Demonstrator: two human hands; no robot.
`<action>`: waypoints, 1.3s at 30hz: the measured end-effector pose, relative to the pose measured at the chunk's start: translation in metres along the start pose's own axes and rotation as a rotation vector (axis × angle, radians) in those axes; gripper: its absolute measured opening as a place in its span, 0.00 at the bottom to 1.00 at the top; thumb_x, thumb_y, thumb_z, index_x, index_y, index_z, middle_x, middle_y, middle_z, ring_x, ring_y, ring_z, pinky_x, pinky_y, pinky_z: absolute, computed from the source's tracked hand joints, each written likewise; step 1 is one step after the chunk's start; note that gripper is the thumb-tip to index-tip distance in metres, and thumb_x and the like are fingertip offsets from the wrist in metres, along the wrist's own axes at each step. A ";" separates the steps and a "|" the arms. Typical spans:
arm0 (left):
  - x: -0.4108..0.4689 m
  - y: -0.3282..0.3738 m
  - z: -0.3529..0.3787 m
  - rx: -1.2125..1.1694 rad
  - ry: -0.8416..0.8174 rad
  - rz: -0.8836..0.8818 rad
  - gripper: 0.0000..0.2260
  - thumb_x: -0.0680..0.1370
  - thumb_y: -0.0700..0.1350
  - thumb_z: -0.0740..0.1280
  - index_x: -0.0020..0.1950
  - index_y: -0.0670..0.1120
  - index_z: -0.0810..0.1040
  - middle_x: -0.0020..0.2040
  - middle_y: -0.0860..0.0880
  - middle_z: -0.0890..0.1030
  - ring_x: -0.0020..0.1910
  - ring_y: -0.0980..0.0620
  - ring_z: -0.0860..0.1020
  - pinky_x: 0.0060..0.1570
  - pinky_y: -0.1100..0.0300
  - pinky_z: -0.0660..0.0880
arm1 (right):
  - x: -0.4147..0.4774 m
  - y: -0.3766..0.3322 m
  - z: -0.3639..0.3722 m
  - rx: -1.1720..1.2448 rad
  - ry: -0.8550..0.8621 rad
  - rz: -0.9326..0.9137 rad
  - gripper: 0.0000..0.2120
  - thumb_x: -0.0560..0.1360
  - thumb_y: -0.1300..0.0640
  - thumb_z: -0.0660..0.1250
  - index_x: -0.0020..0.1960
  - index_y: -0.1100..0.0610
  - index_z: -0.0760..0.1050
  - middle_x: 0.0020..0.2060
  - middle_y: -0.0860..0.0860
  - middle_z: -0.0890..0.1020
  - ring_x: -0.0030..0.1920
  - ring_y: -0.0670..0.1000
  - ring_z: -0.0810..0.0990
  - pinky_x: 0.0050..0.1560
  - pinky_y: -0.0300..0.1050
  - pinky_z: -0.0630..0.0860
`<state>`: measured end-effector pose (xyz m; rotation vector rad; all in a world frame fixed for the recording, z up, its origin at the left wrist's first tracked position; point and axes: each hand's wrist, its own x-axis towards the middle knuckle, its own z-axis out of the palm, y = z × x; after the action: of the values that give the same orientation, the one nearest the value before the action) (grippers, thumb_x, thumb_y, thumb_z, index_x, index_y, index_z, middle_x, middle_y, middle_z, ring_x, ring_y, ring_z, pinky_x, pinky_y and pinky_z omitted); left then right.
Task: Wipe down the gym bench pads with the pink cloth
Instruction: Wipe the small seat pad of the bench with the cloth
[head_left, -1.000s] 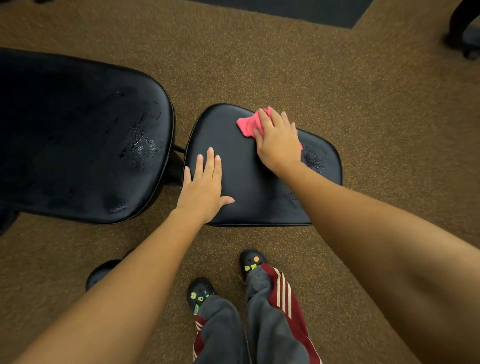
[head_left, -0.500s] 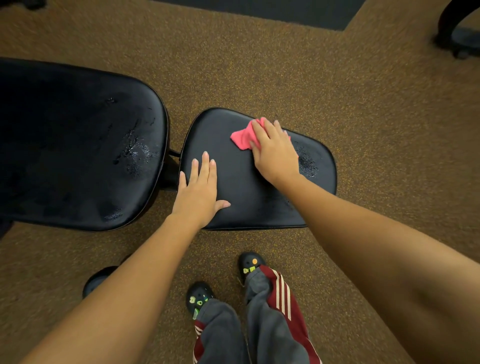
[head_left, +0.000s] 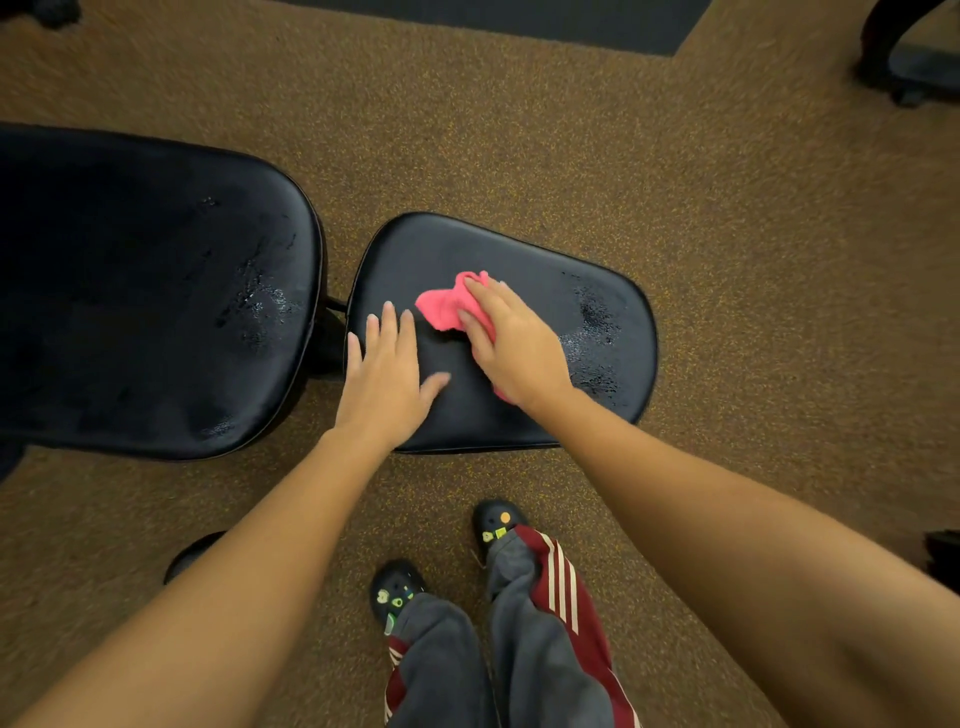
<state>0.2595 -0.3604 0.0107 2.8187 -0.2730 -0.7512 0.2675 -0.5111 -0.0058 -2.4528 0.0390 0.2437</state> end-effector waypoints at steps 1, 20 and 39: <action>-0.002 0.006 -0.001 -0.188 0.074 -0.032 0.31 0.80 0.54 0.56 0.76 0.40 0.49 0.77 0.42 0.50 0.76 0.44 0.49 0.74 0.49 0.48 | -0.006 -0.006 -0.003 0.123 0.040 0.062 0.19 0.80 0.50 0.58 0.70 0.52 0.66 0.69 0.51 0.71 0.69 0.52 0.69 0.66 0.49 0.67; -0.002 0.077 -0.013 -0.924 0.324 -0.150 0.17 0.75 0.45 0.68 0.61 0.47 0.68 0.50 0.52 0.75 0.47 0.55 0.74 0.44 0.70 0.64 | -0.017 0.011 -0.050 0.539 0.324 0.467 0.19 0.83 0.54 0.50 0.54 0.60 0.78 0.57 0.54 0.79 0.62 0.51 0.73 0.57 0.37 0.62; -0.003 0.098 0.033 -0.148 0.150 0.344 0.17 0.76 0.45 0.67 0.65 0.45 0.74 0.57 0.42 0.73 0.52 0.41 0.73 0.53 0.46 0.73 | -0.007 0.104 -0.049 0.136 0.234 0.545 0.22 0.82 0.57 0.51 0.75 0.60 0.58 0.74 0.56 0.61 0.75 0.55 0.55 0.75 0.49 0.52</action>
<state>0.2283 -0.4586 0.0083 2.5736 -0.6282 -0.4616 0.2589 -0.6230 -0.0318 -2.2764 0.8027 0.1784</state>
